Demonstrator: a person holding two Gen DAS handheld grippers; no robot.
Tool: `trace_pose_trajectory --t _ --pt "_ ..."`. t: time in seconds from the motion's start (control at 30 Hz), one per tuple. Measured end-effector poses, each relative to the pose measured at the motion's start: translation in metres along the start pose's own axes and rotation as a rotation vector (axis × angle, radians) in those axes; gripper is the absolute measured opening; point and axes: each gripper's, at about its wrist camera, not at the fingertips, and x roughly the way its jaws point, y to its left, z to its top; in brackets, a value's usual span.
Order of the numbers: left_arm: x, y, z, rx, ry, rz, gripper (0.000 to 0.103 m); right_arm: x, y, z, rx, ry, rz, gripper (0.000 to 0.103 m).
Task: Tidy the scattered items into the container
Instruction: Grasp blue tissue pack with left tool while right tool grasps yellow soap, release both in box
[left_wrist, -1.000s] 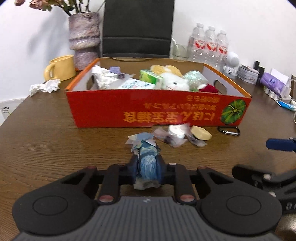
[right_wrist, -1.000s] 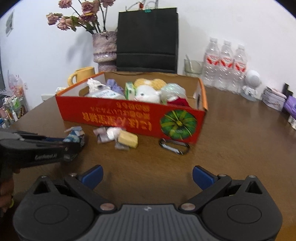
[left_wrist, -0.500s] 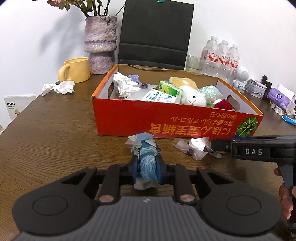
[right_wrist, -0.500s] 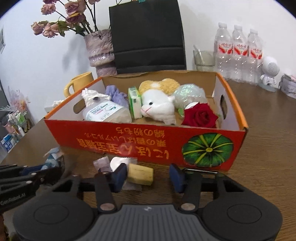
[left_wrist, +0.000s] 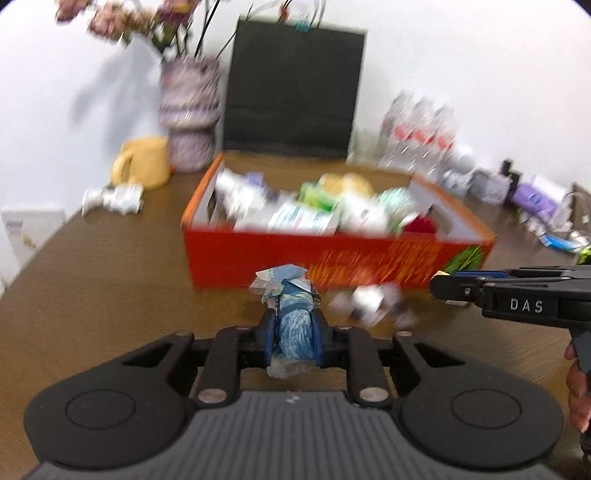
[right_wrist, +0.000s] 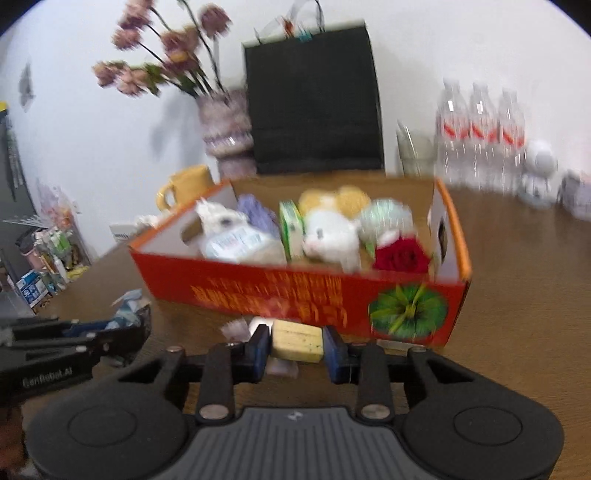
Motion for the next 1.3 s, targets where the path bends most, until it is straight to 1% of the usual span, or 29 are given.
trace_pose_trajectory --t 0.1,0.17,0.23,0.27,0.37,0.4,0.47,0.53,0.7,0.77,0.8,0.87,0.9,0.97,1.03,1.07,1.1,1.13,1.17,1.2,1.23,1.3 --pt "-0.013 -0.006 0.031 0.054 -0.078 -0.015 0.021 -0.019 0.001 0.026 -0.053 -0.064 -0.008 0.030" --pt "-0.011 -0.010 0.059 0.073 -0.081 -0.047 0.021 -0.021 -0.003 0.051 -0.063 -0.079 -0.020 0.030" --pt "0.002 -0.019 0.087 0.093 -0.043 -0.101 0.021 -0.013 -0.010 0.075 -0.057 -0.046 -0.013 0.030" --pt "0.014 -0.027 0.101 0.115 -0.011 -0.114 0.021 -0.004 -0.014 0.087 -0.057 -0.013 -0.015 0.030" --pt "0.053 -0.046 0.124 0.163 0.090 -0.114 0.021 0.025 -0.024 0.107 -0.063 0.091 -0.049 0.030" --pt "0.070 -0.051 0.127 0.173 0.128 -0.103 0.021 0.035 -0.027 0.110 -0.070 0.121 -0.072 0.030" --pt "0.099 -0.055 0.130 0.156 0.209 -0.096 0.021 0.055 -0.034 0.110 -0.087 0.175 -0.121 0.030" --pt "0.123 -0.057 0.126 0.139 0.262 -0.085 0.021 0.072 -0.041 0.105 -0.077 0.219 -0.144 0.030" --pt "0.155 -0.063 0.120 0.133 0.319 -0.069 0.022 0.091 -0.046 0.091 -0.076 0.276 -0.139 0.030" --pt "0.162 -0.063 0.118 0.127 0.338 -0.072 0.023 0.095 -0.046 0.089 -0.073 0.286 -0.135 0.030" --pt "0.164 -0.063 0.118 0.129 0.344 -0.077 0.025 0.097 -0.046 0.088 -0.071 0.292 -0.132 0.030" --pt "0.165 -0.064 0.117 0.136 0.346 -0.075 0.025 0.101 -0.047 0.087 -0.073 0.305 -0.129 0.030" --pt "0.166 -0.064 0.116 0.138 0.348 -0.073 0.028 0.103 -0.046 0.086 -0.079 0.311 -0.131 0.030" --pt "0.165 -0.061 0.116 0.129 0.348 -0.070 0.033 0.105 -0.046 0.085 -0.083 0.315 -0.139 0.034" --pt "0.161 -0.056 0.118 0.117 0.337 -0.066 0.042 0.101 -0.048 0.086 -0.080 0.303 -0.156 0.048" --pt "0.158 -0.054 0.119 0.110 0.328 -0.059 0.052 0.098 -0.049 0.087 -0.080 0.292 -0.163 0.051" --pt "0.153 -0.051 0.121 0.099 0.314 -0.056 0.062 0.094 -0.051 0.088 -0.076 0.279 -0.164 0.056" --pt "0.147 -0.047 0.123 0.089 0.294 -0.066 0.066 0.089 -0.052 0.090 -0.067 0.265 -0.160 0.064" --pt "0.140 -0.044 0.125 0.082 0.275 -0.077 0.073 0.082 -0.053 0.091 -0.057 0.247 -0.150 0.069" --pt "0.131 -0.040 0.126 0.076 0.248 -0.082 0.081 0.073 -0.053 0.092 -0.052 0.223 -0.138 0.078" --pt "0.119 -0.037 0.126 0.074 0.213 -0.081 0.085 0.062 -0.052 0.092 -0.054 0.190 -0.131 0.084" --pt "0.094 -0.032 0.122 0.083 0.125 -0.074 0.099 0.040 -0.046 0.090 -0.068 0.122 -0.122 0.090"
